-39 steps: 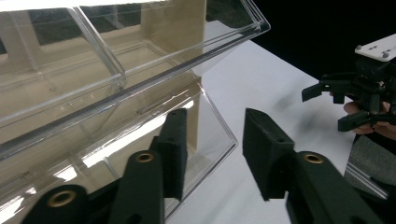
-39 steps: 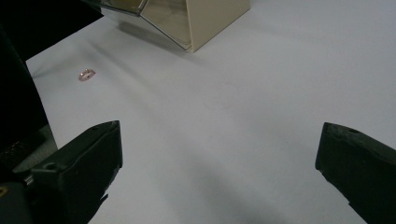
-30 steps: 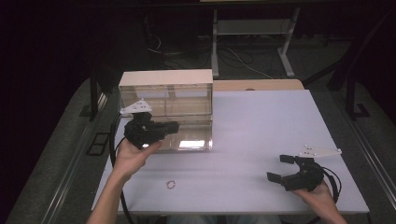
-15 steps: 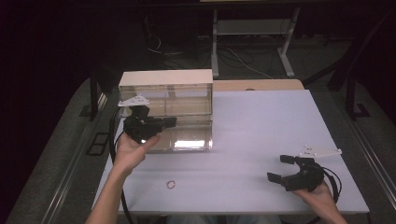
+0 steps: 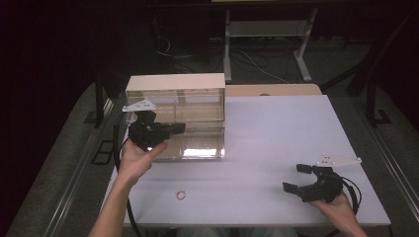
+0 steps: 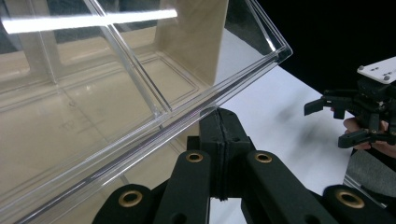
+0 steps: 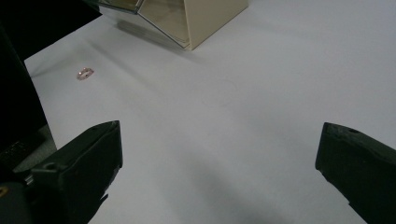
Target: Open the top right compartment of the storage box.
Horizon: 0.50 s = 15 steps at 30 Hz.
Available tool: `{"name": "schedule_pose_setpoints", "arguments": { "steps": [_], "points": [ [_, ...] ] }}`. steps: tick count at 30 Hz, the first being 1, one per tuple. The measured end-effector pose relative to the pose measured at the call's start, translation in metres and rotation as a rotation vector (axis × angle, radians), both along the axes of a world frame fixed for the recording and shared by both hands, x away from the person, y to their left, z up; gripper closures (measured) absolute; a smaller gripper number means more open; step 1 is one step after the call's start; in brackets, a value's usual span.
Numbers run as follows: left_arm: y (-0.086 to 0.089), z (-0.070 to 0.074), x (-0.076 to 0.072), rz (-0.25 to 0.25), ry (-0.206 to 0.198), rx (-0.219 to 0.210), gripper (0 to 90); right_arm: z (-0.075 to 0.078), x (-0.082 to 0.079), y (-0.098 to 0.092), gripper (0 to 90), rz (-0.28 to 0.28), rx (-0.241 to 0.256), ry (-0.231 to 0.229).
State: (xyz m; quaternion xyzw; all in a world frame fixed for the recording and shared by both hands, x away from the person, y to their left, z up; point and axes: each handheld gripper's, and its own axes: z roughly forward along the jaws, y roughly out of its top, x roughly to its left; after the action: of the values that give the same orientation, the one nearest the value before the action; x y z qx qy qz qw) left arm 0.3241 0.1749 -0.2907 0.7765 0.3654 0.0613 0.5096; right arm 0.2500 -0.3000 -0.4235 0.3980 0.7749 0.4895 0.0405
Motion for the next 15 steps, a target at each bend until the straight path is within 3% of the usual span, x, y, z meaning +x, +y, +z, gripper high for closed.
{"name": "schedule_pose_setpoints", "arguments": {
  "steps": [15],
  "points": [
    [-0.001, 0.016, 0.001, -0.021, -0.015, -0.006, 89.4, 0.000, 0.000, 0.000, 1.0, 0.002, 0.000, -0.002]
  ]
}}
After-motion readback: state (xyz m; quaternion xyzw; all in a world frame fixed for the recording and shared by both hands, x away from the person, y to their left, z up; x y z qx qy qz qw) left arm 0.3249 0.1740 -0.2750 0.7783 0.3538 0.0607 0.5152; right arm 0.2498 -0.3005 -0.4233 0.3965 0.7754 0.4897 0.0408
